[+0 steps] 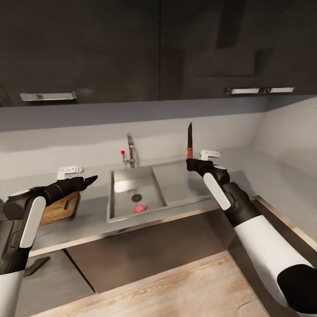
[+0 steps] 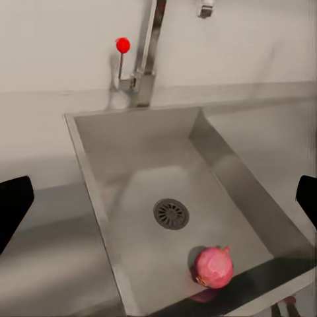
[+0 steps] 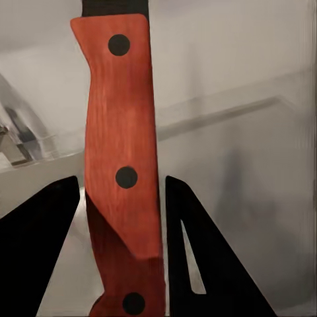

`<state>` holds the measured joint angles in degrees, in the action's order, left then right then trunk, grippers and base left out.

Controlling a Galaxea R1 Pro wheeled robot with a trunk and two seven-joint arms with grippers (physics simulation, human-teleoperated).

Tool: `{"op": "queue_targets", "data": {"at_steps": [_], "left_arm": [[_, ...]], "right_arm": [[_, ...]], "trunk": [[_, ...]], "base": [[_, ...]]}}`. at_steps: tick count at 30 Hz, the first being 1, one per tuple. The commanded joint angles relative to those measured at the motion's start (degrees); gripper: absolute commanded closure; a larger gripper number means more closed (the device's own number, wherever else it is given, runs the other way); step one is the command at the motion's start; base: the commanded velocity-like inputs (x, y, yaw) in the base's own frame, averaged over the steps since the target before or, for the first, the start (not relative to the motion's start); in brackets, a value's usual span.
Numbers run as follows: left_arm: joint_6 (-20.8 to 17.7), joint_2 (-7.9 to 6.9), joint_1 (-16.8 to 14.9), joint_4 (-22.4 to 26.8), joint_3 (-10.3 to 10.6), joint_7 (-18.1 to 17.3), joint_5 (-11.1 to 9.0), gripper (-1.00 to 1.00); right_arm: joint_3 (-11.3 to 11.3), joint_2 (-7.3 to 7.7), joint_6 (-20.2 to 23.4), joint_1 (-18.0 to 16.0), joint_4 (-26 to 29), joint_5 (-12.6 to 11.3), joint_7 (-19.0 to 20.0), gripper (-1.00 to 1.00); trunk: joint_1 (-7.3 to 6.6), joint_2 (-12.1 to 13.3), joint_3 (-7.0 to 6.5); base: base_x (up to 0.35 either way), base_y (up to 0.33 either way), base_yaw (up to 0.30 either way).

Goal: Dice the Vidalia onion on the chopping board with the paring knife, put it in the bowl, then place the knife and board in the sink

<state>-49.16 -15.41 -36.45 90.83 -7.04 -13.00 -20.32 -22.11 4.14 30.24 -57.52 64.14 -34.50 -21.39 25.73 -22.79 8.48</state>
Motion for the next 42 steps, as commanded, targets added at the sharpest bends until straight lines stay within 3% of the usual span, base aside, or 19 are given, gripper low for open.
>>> {"op": "queue_targets", "data": {"at_steps": [1,6,15,22,29,30,36,42], "left_arm": [[-0.33,0.02,-0.06,0.05,-0.08,-0.36,0.19,-1.0],[-0.33,0.0,-0.04,0.05,-0.08,-0.36,0.19,-1.0],[-0.33,-0.01,-0.07,0.05,-0.1,-0.36,0.19,-1.0],[-0.34,-0.05,-0.03,0.05,-0.16,-0.36,0.19,-1.0],[-0.34,-0.06,-0.02,0.05,-0.17,-0.36,0.19,-1.0],[-0.34,-0.06,-0.03,0.05,-0.17,-0.36,0.19,-1.0],[-0.34,-0.01,-0.04,0.05,-0.13,-0.36,0.19,-1.0],[-0.33,0.02,-0.06,0.03,0.05,-0.36,0.19,-1.0]], "right_arm": [[-0.21,0.08,0.0,-0.05,0.08,-0.56,-0.56,1.0],[-0.28,0.08,-0.15,0.06,1.44,-0.49,-0.5,1.0],[-2.45,0.08,0.24,0.21,3.71,-0.48,-0.55,1.0],[-2.2,0.08,13.28,0.21,8.14,-0.48,-0.64,1.0],[-2.23,0.21,16.4,0.71,13.01,-0.44,-0.74,1.0],[-2.24,1.61,16.6,1.29,13.39,-0.48,-0.7,1.0],[-2.24,4.93,16.69,1.85,15.52,-0.56,-0.59,1.0],[-2.24,5.35,16.69,2.93,16.48,-0.58,-0.58,1.0]], "trunk": [[0.05,-0.13,0.13],[0.05,-0.13,0.13],[0.05,-0.13,0.13],[0.05,-0.13,0.13],[0.05,-0.13,0.13],[0.05,-0.13,0.13],[0.05,-0.13,0.13],[0.05,-0.13,0.13]], "base": [[0.136,-0.194,0.0],[0.055,-0.075,0.0],[0.026,-0.008,0.0],[0.173,-0.031,0.0],[0.081,-0.023,0.0],[0.034,-0.002,0.0],[0.087,-0.033,0.0],[0.154,-0.188,0.0]]}}
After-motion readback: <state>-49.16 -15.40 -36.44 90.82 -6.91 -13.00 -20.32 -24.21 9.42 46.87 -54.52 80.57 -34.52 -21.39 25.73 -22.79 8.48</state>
